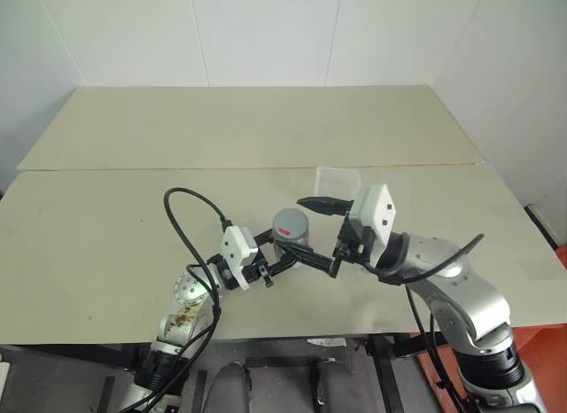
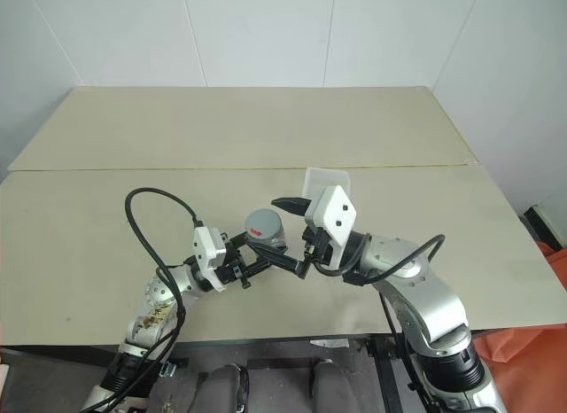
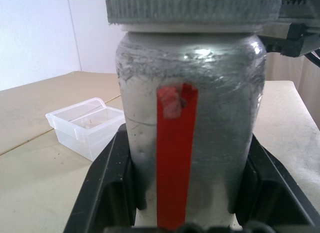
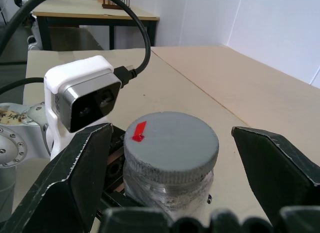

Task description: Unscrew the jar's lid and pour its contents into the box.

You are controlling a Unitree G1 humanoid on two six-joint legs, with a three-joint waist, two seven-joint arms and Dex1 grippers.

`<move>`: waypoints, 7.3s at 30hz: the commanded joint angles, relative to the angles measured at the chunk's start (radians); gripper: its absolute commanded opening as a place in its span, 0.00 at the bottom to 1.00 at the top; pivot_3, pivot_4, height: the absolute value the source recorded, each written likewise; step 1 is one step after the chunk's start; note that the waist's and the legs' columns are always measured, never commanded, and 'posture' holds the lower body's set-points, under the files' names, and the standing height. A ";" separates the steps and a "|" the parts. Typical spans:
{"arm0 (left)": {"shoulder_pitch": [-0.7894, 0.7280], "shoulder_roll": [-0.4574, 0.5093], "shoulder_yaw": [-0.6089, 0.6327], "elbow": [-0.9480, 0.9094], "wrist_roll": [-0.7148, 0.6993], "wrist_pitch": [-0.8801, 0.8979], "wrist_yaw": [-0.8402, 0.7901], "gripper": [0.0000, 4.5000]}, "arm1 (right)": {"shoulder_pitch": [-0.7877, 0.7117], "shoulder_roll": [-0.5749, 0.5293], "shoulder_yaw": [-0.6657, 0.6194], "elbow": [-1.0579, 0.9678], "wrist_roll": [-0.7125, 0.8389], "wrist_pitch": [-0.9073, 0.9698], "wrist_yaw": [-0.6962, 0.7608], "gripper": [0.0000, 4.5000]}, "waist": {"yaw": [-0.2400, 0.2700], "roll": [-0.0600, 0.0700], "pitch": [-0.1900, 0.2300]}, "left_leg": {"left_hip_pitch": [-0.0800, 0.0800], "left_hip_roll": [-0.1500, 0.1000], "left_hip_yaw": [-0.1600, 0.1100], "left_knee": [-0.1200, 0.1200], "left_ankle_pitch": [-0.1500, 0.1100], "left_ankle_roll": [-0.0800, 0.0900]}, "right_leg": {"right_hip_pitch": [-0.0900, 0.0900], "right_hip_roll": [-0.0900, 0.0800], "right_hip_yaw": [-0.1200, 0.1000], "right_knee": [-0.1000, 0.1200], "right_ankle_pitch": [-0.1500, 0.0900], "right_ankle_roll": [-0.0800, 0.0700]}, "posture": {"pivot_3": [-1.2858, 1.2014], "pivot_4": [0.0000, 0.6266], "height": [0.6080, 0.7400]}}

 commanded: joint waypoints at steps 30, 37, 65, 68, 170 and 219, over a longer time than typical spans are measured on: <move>-0.008 -0.005 -0.008 -0.023 0.006 -0.031 0.010 0.45 | -0.040 0.014 -0.003 -0.008 0.021 0.054 -0.013 0.60 | 0.001 0.000 0.000 | 0.000 0.000 0.000 0.000 0.000 0.000 | 0.000 0.000 0.000 0.000 0.000 0.000 | 0.52 0.24 1.00; -0.009 0.000 -0.016 -0.008 0.018 -0.051 0.002 0.45 | -0.097 0.081 -0.140 -0.006 0.276 0.247 -0.107 0.60 | 0.001 0.000 0.000 | 0.000 0.000 0.000 0.000 0.000 0.000 | 0.000 0.000 0.000 0.000 0.000 0.000 | 0.52 0.24 1.00; -0.086 0.026 0.045 0.068 0.027 -0.052 0.032 0.45 | 0.360 -0.298 -0.346 0.135 -0.026 0.417 -0.319 0.60 | 0.004 0.000 0.000 | 0.000 -0.003 0.002 0.000 0.000 0.000 | 0.000 0.000 0.008 -0.002 -0.001 -0.002 | 0.52 0.24 1.00; -0.081 0.035 0.053 0.068 0.037 -0.051 0.042 0.45 | 0.366 -0.295 -0.359 0.134 -0.026 0.436 -0.314 0.81 | 0.003 0.000 0.000 | 0.000 -0.003 0.002 0.000 0.000 0.000 | 0.000 0.001 0.008 -0.002 -0.001 -0.002 | 0.52 0.24 1.00; -0.681 -0.134 0.343 1.020 0.187 -0.177 0.170 0.45 | 0.270 -0.183 -0.406 -0.272 0.033 0.482 -0.376 1.00 | 0.000 -0.003 0.001 | -0.005 -0.017 -0.006 0.017 -0.002 0.004 | -0.001 -0.003 0.018 0.012 0.005 0.008 | 0.52 0.24 1.00; 0.152 0.494 0.476 -0.168 -0.450 0.287 -0.297 1.00 | 0.348 -0.375 -0.565 -0.081 0.053 0.052 0.170 1.00 | 0.002 -0.003 0.001 | 0.001 -0.014 -0.005 0.013 -0.003 0.004 | 0.002 -0.003 0.017 0.009 -0.004 0.004 | 0.52 0.24 1.00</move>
